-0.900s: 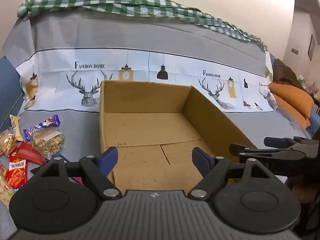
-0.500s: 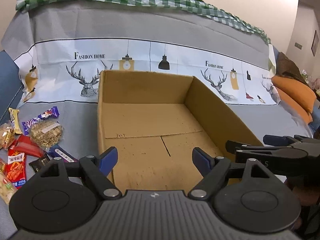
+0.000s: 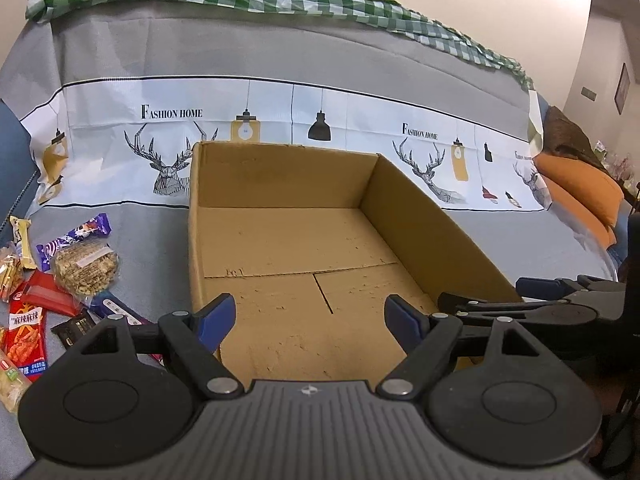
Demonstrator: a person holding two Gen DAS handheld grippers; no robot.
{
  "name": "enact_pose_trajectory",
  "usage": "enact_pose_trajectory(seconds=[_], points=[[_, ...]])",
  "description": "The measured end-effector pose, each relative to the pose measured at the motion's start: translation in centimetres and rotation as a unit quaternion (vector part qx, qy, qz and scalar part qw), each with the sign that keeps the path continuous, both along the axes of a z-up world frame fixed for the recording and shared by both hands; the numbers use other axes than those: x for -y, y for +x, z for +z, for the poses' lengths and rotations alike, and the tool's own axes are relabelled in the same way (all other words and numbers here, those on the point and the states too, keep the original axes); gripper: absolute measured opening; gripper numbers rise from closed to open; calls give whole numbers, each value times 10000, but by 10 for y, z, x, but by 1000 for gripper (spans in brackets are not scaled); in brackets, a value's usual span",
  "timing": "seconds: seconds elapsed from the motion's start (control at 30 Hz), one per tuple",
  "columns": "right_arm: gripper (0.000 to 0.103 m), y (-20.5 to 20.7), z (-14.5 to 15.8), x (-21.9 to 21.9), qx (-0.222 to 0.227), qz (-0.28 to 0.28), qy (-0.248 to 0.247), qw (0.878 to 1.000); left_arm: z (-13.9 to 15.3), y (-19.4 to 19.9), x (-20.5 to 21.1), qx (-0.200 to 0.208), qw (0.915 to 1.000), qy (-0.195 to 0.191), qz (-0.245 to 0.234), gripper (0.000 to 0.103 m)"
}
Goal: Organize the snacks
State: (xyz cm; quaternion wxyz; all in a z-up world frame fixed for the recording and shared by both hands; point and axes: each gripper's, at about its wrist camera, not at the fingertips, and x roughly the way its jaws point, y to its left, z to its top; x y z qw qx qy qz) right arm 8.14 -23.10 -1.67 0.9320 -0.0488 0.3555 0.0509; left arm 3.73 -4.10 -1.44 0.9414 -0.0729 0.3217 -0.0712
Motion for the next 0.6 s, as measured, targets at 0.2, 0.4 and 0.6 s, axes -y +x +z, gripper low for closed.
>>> enact_pose_trajectory(seconds=[0.2,0.4,0.6], points=[[97,1,-1,-3,13,16,-4,10000,0,0,0,12,10000,-30,-27,85],[97,0,-2,-4,42,16,44,10000,2,-2,-2,103,9999,-40,-77,82],[75,-3,4,-9,138,125,224,9996,6,-9,-15,127,9996,-186,-164,36]])
